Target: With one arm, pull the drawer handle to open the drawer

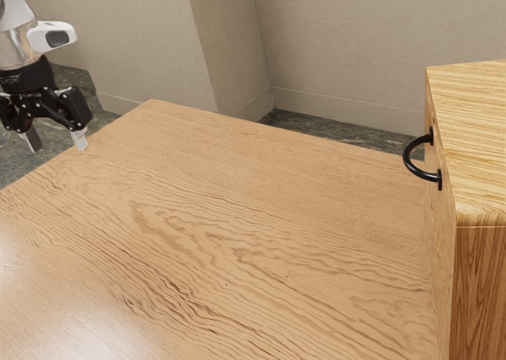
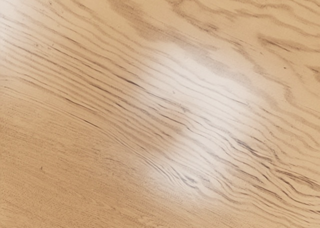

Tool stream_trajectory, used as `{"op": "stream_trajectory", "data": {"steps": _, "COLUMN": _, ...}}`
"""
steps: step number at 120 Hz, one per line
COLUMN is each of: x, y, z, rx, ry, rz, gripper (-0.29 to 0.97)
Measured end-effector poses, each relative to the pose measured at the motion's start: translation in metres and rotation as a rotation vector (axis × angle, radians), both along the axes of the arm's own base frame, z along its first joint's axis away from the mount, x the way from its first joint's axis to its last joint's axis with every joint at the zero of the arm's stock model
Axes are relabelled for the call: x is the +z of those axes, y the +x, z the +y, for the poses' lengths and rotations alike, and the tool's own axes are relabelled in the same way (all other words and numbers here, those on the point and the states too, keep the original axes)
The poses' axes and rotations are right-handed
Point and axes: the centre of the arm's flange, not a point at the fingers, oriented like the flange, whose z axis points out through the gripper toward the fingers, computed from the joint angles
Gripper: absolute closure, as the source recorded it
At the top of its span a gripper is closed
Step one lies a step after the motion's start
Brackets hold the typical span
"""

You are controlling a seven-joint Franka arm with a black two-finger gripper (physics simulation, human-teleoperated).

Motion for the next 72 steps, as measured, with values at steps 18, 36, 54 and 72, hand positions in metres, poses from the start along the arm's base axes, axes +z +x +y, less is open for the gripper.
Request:
{"op": "stream_trajectory", "data": {"steps": 18, "x": 0.008, "y": 0.002, "z": 0.019, "rx": 0.033, "ry": 0.039, "rz": -0.083, "gripper": 0.02}}
{"op": "stream_trajectory", "data": {"steps": 36, "x": 0.096, "y": -0.004, "z": -0.051, "rx": -0.093, "ry": 0.138, "rz": -0.272, "gripper": 0.02}}
{"op": "stream_trajectory", "data": {"steps": 54, "x": 0.094, "y": 0.046, "z": -0.26, "rx": -0.465, "ry": 0.029, "rz": -0.339, "gripper": 0.02}}
{"op": "stream_trajectory", "data": {"steps": 72, "x": 0.074, "y": 0.042, "z": -0.405, "rx": -0.691, "ry": -0.088, "rz": -0.356, "gripper": 0.02}}
